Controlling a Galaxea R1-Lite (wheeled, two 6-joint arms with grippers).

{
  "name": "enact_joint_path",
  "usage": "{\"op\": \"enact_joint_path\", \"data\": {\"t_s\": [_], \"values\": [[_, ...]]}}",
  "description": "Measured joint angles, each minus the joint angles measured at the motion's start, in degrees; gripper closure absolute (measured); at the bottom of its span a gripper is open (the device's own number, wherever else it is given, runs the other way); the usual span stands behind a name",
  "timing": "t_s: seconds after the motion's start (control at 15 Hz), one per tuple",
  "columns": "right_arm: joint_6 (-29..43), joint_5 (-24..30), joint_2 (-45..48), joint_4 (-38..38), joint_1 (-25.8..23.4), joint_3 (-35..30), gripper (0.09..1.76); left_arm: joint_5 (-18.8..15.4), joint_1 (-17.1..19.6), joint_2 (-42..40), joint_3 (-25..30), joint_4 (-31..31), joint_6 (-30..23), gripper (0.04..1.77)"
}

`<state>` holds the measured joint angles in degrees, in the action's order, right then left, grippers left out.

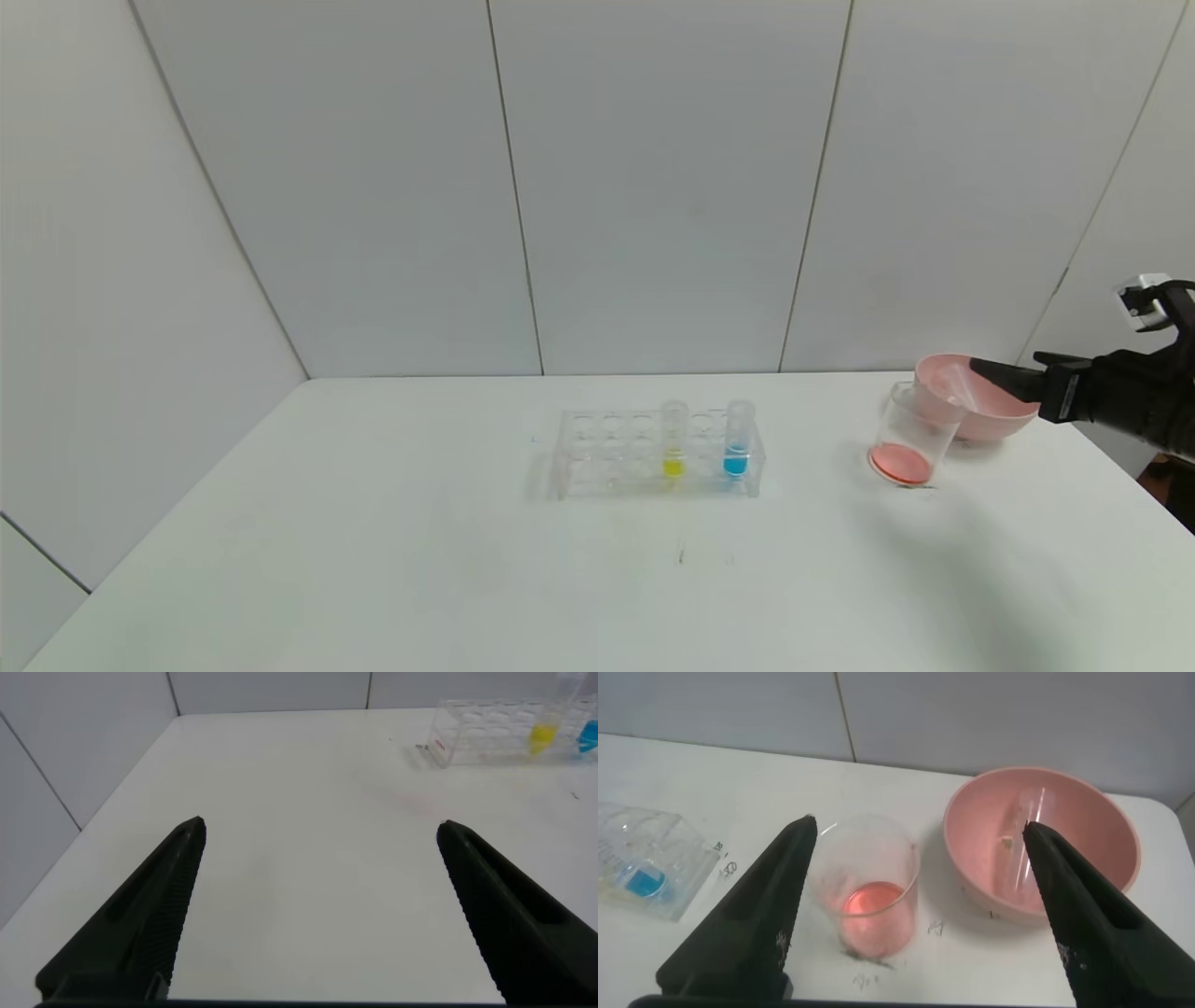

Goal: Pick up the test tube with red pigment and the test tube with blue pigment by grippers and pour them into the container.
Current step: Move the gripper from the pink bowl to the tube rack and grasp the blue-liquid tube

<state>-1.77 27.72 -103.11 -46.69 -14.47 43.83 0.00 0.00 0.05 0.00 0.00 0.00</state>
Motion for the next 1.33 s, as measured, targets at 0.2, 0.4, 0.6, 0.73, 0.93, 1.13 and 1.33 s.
{"op": "enact_joint_path", "data": {"t_s": [0.2,0.4,0.6,0.73,0.93,1.13,1.33], "values": [[3.13,-7.2,9.59,-0.09,6.51,-11.45,0.23,0.0,0.0,0.0,0.0,0.0,0.0,0.05],[5.86,-18.44,18.03,0.05,19.32,-20.92,0.2,0.0,0.0,0.0,0.0,0.02,0.0,0.05],[10.02,-34.97,23.45,0.22,36.38,-25.22,0.18,0.0,0.0,0.0,0.0,0.0,0.0,0.05],[12.25,-44.93,24.69,0.05,46.28,-26.05,0.17,0.0,0.0,0.0,0.0,0.0,0.0,0.05],[15.37,-53.55,21.31,-0.52,55.2,-24.2,0.16,0.0,0.0,0.0,0.0,0.0,0.0,0.05],[16.24,-55.53,14.21,-4.29,57.99,-20.52,0.15,0.0,0.0,0.0,0.0,0.0,0.0,0.05],[15.59,-55.42,6.17,-7.52,57.66,-15.14,0.15,0.0,0.0,0.0,0.0,0.02,0.0,0.05]]}}
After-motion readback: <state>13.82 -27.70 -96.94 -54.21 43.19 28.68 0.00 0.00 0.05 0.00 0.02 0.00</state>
